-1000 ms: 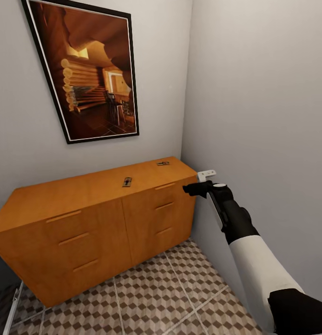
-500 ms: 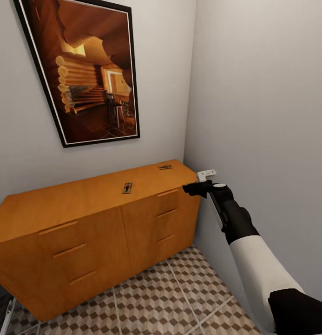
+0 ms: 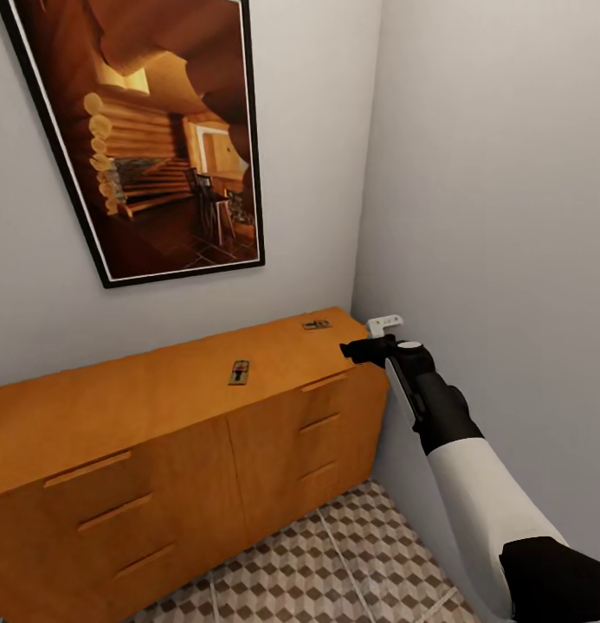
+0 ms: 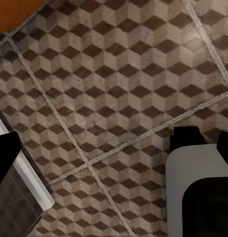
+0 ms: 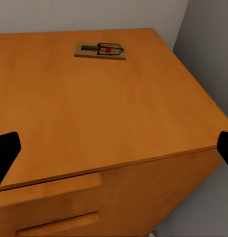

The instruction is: Take the four mousetraps from the cabinet in the bathroom and place them on the bathroom floor. Make sure all four end up on the same floor surface, and ensure that at least two of them are either under or directly next to the same bathroom sink.

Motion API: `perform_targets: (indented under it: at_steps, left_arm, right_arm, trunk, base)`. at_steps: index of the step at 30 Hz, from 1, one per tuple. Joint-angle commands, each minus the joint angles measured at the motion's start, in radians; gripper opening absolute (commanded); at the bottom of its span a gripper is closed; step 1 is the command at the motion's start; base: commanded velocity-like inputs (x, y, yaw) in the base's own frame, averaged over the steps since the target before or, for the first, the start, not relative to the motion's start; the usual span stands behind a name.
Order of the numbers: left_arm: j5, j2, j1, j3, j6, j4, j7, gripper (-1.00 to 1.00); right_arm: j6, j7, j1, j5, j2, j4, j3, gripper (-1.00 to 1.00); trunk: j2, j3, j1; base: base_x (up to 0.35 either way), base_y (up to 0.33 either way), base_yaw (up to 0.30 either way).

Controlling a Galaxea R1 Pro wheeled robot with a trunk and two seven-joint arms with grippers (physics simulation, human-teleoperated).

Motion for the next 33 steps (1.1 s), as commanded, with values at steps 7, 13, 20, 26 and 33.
perform_targets:
  at_steps: [7, 13, 20, 26, 33]
  left_arm:
    - [0.009, -0.001, 0.0, -0.008, -0.005, 0.004, 0.0, 1.0]
    - [0.009, -0.002, 0.001, -0.008, -0.004, 0.003, 0.002, 1.0]
    - [0.009, -0.006, 0.006, -0.008, 0.002, 0.004, 0.003, 1.0]
    - [0.008, -0.008, 0.02, -0.008, 0.033, 0.004, 0.002, 1.0]
    - [0.008, -0.008, 0.027, -0.008, 0.043, 0.004, 0.001, 1.0]
  right_arm:
    - [0.004, 0.007, -0.001, 0.011, -0.003, -0.001, -0.001, 1.0]
    - [-0.001, 0.007, 0.0, 0.011, -0.004, -0.001, -0.001, 1.0]
    - [-0.001, 0.007, 0.0, 0.011, -0.002, -0.001, -0.001, 1.0]
    - [-0.002, 0.007, 0.0, 0.011, -0.001, 0.0, -0.001, 1.0]
    - [-0.021, 0.012, 0.0, 0.009, -0.001, 0.0, 0.0, 1.0]
  trunk:
    - [-0.001, -0.001, 0.001]
    - [-0.001, -0.001, 0.001]
    - [-0.001, -0.001, 0.001]
    - [-0.001, -0.001, 0.001]
    - [-0.001, -0.001, 0.001]
  base:
    - [0.333, 0.009, 0.0]
    - [0.335, 0.001, 0.0]
    - [0.332, 0.0, 0.0]
    - [0.196, 0.0, 0.0]
    - [0.035, 0.0, 0.0]
